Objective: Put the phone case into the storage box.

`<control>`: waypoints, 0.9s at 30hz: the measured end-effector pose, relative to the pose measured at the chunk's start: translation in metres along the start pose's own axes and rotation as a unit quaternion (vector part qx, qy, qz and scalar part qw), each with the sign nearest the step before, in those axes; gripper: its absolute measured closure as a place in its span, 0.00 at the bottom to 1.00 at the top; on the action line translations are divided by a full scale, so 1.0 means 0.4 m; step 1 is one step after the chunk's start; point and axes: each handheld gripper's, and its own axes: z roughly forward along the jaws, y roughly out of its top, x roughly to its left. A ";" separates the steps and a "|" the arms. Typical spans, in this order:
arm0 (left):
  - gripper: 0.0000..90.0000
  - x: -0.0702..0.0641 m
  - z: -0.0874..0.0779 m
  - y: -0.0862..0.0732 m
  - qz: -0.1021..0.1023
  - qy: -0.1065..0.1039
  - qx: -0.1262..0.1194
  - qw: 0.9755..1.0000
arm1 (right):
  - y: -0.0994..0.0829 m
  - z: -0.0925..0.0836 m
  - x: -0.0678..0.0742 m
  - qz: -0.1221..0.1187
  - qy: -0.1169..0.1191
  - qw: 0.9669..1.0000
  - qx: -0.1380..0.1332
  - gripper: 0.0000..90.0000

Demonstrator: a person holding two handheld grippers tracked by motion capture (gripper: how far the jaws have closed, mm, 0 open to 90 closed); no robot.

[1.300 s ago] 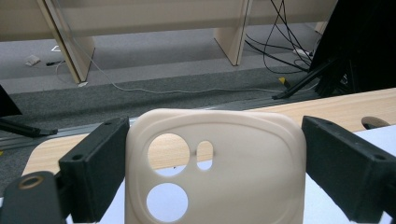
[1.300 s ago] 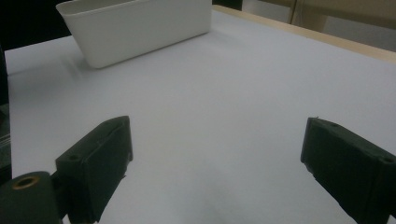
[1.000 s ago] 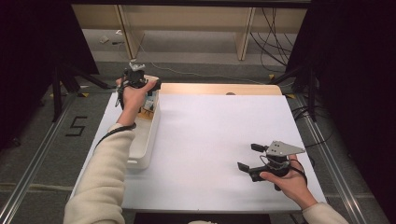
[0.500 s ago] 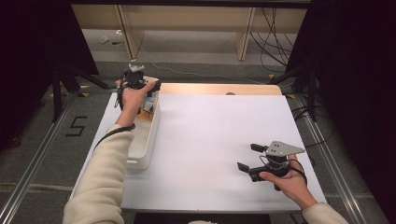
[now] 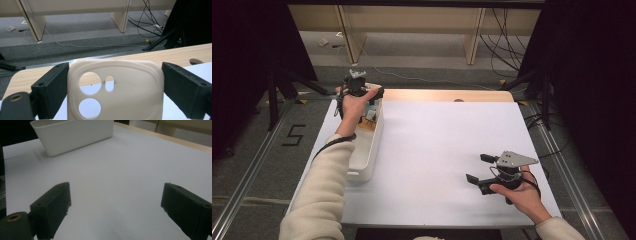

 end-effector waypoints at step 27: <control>0.11 0.010 0.009 -0.022 -0.014 0.003 0.007 1.000 | -0.001 0.001 0.000 -0.001 0.001 1.000 0.002 0.11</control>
